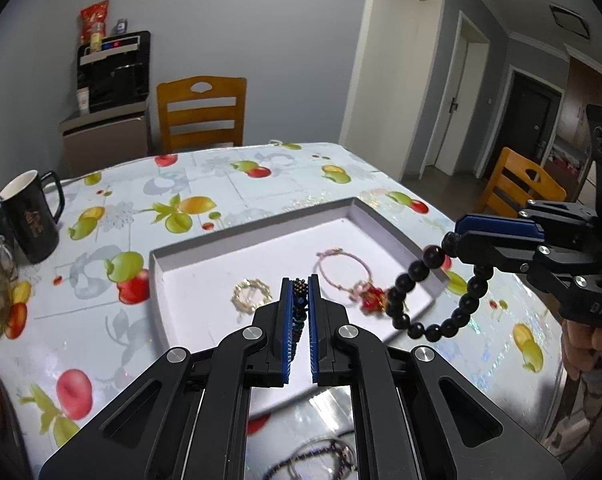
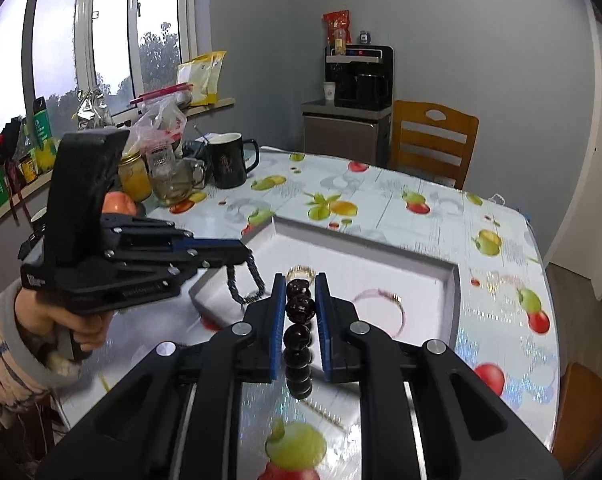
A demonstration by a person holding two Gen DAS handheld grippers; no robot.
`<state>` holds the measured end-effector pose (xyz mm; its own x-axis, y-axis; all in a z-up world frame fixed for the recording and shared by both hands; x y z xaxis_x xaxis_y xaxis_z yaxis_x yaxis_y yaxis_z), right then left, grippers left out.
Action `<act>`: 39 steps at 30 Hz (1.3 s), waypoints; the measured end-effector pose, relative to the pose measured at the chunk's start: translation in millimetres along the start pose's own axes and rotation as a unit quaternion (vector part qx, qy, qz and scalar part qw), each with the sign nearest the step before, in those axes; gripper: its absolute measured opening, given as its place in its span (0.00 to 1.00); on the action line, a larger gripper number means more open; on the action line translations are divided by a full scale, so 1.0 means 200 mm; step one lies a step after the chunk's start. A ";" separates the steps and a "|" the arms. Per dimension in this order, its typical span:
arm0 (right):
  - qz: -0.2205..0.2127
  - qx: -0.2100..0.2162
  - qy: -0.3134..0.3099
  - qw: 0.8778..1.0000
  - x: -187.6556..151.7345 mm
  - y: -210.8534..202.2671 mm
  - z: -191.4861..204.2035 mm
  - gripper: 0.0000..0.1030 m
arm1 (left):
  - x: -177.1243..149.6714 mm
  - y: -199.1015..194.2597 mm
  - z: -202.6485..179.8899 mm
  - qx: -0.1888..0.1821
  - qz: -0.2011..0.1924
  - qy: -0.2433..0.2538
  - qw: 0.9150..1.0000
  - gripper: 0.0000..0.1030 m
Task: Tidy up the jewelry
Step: 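Carry the blue beaded bracelet and large black bead bracelet over the tray with both grippers, then lower both bracelets into the tray and open both grippers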
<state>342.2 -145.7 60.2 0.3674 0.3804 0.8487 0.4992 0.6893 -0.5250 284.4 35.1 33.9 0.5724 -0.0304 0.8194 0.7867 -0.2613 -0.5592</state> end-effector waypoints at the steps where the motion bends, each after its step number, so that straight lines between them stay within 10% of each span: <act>1: 0.000 0.000 0.000 1.000 0.00 0.00 0.00 0.14 | 0.01 0.01 0.01 0.001 0.001 -0.002 1.000 0.08; 33: 0.088 -0.035 0.095 0.991 -0.31 0.47 -0.40 0.14 | -0.23 0.34 0.21 0.020 0.081 -0.042 0.996 0.08; 39: 0.096 -0.043 0.109 0.989 -0.39 0.44 -0.46 0.15 | -0.26 0.32 0.21 0.028 0.078 -0.036 0.996 0.27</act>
<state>429.3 -171.1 -57.8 0.6166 0.3507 0.7048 0.4661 0.5589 -0.6858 314.5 60.6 -48.4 0.7019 0.0038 0.7123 0.6977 -0.2049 -0.6864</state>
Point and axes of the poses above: each gripper's, at about its wrist camera, not at the fingertips, and y roughly the way its jaws point, z to its left, x to its top, the point moved 9 cm from there along y, roughly the way its jaws point, and after that the axes turned 3 degrees about -z, right-handed, at the moved point
